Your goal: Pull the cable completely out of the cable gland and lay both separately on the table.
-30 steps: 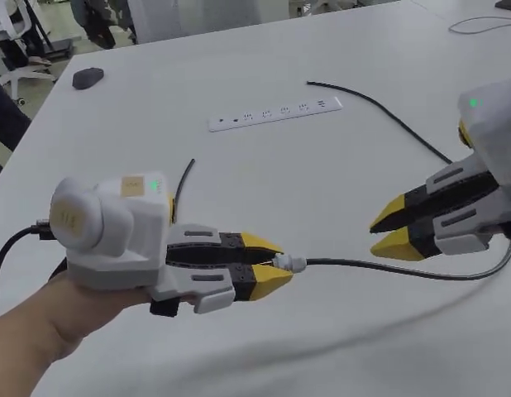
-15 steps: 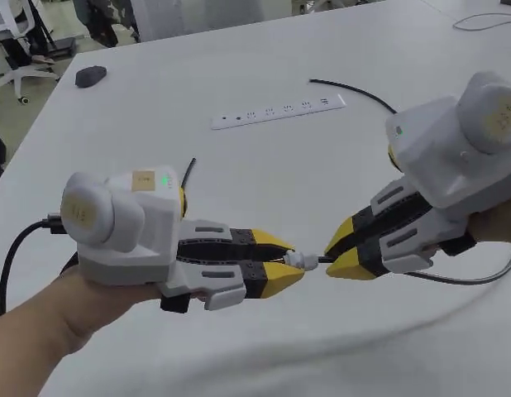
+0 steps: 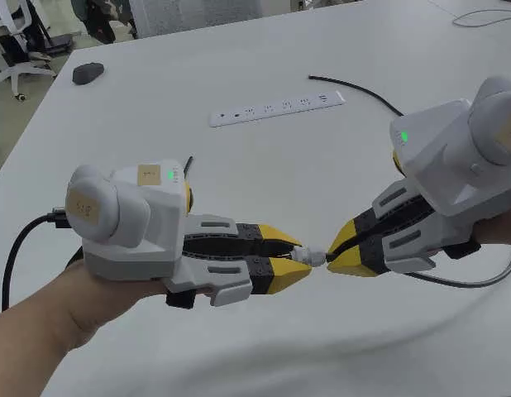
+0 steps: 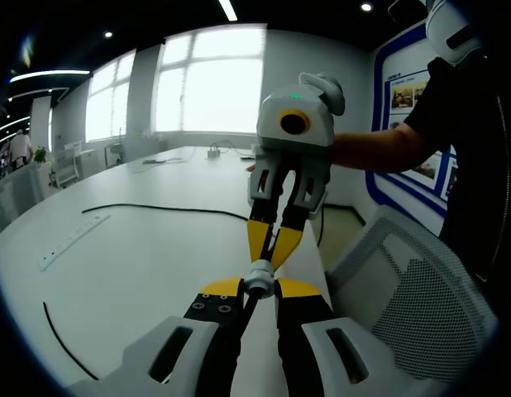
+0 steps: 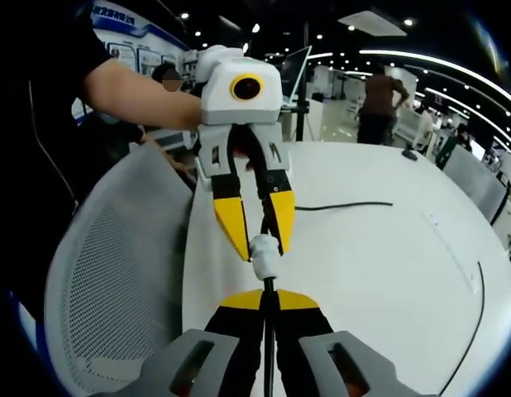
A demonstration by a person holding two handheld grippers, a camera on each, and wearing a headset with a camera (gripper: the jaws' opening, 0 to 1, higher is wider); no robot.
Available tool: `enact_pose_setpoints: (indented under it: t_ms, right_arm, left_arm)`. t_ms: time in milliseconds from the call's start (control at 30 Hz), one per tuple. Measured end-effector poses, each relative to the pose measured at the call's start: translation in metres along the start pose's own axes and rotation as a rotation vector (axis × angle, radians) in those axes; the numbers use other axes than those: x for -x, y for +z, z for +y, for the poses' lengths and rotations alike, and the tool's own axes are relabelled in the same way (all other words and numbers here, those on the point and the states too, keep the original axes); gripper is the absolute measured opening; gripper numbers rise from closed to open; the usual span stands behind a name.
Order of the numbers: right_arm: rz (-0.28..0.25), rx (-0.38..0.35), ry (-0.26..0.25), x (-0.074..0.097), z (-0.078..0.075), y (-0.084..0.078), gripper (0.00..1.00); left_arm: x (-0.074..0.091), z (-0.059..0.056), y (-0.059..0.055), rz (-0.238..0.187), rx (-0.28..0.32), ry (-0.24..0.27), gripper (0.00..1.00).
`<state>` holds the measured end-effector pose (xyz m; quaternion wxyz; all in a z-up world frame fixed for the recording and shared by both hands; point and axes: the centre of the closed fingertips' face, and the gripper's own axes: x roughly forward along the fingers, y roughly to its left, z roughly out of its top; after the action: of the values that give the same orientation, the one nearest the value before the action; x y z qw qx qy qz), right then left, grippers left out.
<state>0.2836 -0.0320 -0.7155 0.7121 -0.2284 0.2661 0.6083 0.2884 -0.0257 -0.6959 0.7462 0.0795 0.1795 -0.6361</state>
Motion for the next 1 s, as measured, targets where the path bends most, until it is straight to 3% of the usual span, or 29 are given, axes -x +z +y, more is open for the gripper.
enact_pose_setpoints:
  t_ms: [133, 367, 600, 733, 1000]
  right_arm:
    - [0.02, 0.014, -0.035, 0.006, -0.007, -0.009, 0.0]
    - [0.043, -0.05, -0.074, 0.023, -0.018, -0.032, 0.0]
    - [0.1, -0.091, -0.12, 0.04, -0.024, -0.064, 0.0]
    - [0.088, -0.128, -0.133, 0.047, -0.025, -0.073, 0.0]
    - [0.156, -0.175, -0.166, 0.059, -0.029, -0.109, 0.0]
  left_arm:
    - [0.002, 0.005, 0.001, -0.004, 0.007, 0.017, 0.15]
    - [0.014, 0.01, 0.002, -0.01, 0.011, 0.04, 0.15]
    - [0.021, 0.01, -0.002, 0.007, -0.003, 0.046, 0.15]
    - [0.023, 0.009, -0.002, 0.005, -0.007, 0.051, 0.15]
    - [0.026, 0.008, -0.002, 0.0, -0.01, 0.054, 0.15]
